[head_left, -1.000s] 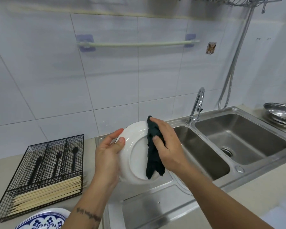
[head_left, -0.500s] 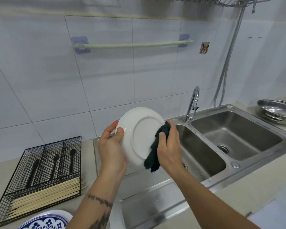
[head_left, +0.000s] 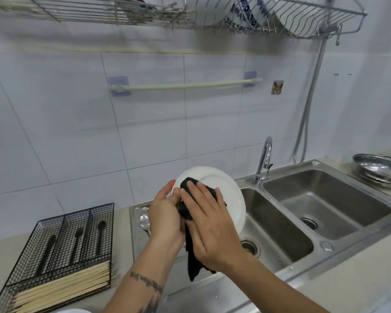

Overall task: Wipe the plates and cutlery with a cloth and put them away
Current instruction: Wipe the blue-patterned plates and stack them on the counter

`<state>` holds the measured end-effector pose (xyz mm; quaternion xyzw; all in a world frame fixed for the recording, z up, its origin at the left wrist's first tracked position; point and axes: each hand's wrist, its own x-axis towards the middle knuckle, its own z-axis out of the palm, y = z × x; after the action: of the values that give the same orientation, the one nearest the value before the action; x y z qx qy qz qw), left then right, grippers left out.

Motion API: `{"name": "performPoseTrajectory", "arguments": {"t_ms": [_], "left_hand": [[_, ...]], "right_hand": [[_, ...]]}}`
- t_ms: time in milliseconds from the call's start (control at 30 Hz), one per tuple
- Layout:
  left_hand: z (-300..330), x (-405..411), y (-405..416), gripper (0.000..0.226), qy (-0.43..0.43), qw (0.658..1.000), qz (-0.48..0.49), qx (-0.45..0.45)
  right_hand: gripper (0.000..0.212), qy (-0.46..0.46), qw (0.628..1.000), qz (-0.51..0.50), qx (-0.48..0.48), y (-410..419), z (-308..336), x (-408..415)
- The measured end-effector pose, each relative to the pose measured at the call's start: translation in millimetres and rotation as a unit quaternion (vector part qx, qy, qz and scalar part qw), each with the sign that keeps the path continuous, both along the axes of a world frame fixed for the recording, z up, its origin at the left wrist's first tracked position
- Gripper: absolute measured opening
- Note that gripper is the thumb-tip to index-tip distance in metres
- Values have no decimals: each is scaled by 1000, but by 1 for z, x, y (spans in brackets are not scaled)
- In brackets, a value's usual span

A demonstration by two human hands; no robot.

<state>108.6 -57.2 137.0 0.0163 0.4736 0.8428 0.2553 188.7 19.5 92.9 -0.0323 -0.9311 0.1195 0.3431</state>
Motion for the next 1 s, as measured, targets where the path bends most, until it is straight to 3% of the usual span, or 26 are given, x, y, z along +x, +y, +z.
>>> {"name": "performPoseTrajectory", "arguments": {"t_ms": [200, 333, 467, 533, 600, 700, 800, 1000], "left_hand": [[0, 6, -7, 32, 7, 1000, 12, -19], [-6, 3, -16, 26, 30, 997, 31, -61], [-3, -7, -20, 29, 69, 995, 19, -73], [0, -10, -19, 28, 85, 993, 9, -78], [1, -12, -21, 25, 89, 993, 3, -78], [-2, -19, -24, 22, 69, 996, 23, -58], [-7, -28, -26, 21, 38, 998, 42, -29], [-16, -35, -18, 28, -29, 996, 85, 8]], "right_hand": [[53, -18, 998, -44, -51, 19, 32, -26], [25, -40, 979, -117, -164, 38, 46, -34], [38, -49, 998, -6, -45, 24, 52, -39], [35, -60, 997, 23, -47, 30, 57, -44], [27, -40, 990, -12, -132, 46, 59, -45], [32, 14, 960, -85, -267, 65, 41, -33], [29, 38, 943, -111, -311, 57, 12, -19], [53, 79, 902, -128, -405, 11, -34, -8]]}}
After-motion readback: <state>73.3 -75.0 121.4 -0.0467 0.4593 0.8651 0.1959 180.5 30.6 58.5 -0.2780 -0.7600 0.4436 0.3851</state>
